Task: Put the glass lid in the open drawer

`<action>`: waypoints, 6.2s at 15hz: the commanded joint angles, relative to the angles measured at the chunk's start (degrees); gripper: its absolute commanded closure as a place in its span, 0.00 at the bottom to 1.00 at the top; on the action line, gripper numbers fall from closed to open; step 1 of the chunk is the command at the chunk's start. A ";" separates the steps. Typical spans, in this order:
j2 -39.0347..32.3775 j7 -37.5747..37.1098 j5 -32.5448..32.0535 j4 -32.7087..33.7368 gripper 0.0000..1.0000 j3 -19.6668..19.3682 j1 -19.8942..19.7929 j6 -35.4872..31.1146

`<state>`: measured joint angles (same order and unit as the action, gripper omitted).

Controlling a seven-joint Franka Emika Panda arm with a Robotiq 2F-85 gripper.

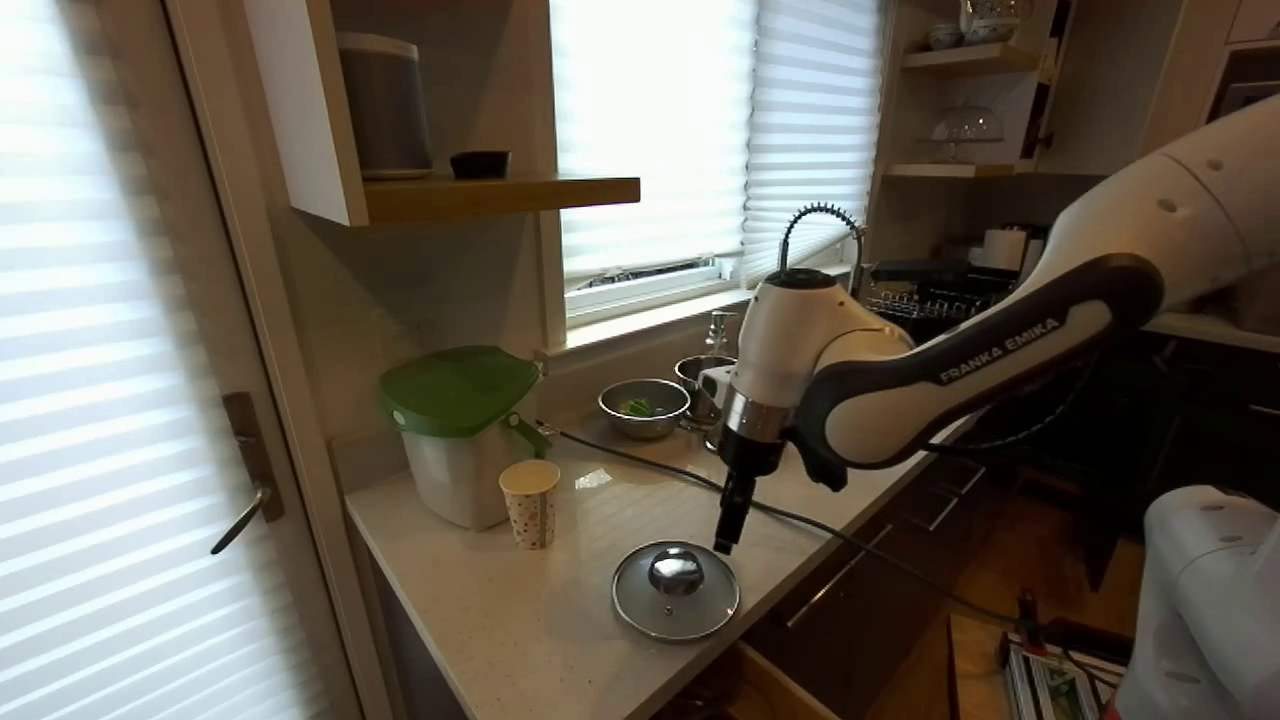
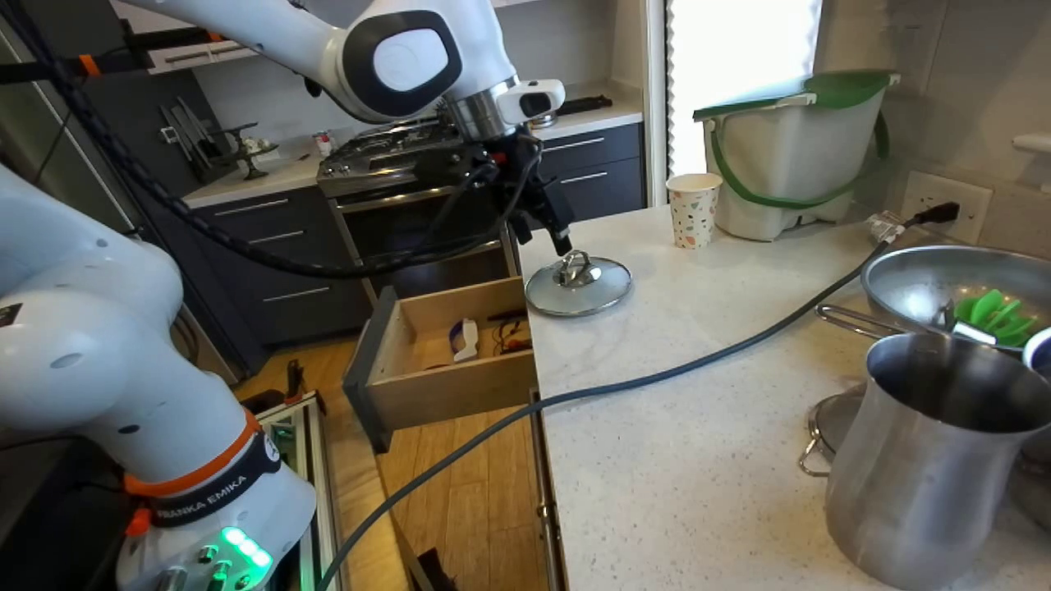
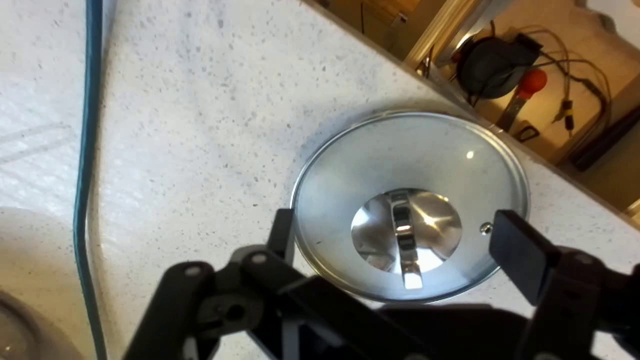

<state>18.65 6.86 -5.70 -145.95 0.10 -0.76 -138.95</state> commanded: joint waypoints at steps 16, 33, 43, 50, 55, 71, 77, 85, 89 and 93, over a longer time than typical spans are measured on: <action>-18.99 9.19 9.56 13.30 1.00 0.52 1.69 -1.21; -2.78 17.49 15.58 5.47 0.98 5.76 11.84 19.29; -10.36 20.92 13.64 -1.26 0.98 7.58 14.74 7.60; -20.17 21.45 13.17 -3.87 0.98 8.41 13.31 -12.17; -25.41 20.78 11.29 -4.31 0.98 9.17 11.47 -19.72; -7.59 17.00 11.78 0.11 0.00 8.57 10.52 5.22; -0.79 12.02 9.69 4.05 0.00 7.14 10.52 15.19; 2.24 8.70 6.94 5.49 0.00 6.97 10.54 19.46; 1.36 9.69 7.56 5.77 0.00 6.70 11.02 17.86; 1.34 9.69 7.56 5.79 0.00 6.70 11.03 17.86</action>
<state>20.03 16.78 2.11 -140.24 7.41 9.60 -121.19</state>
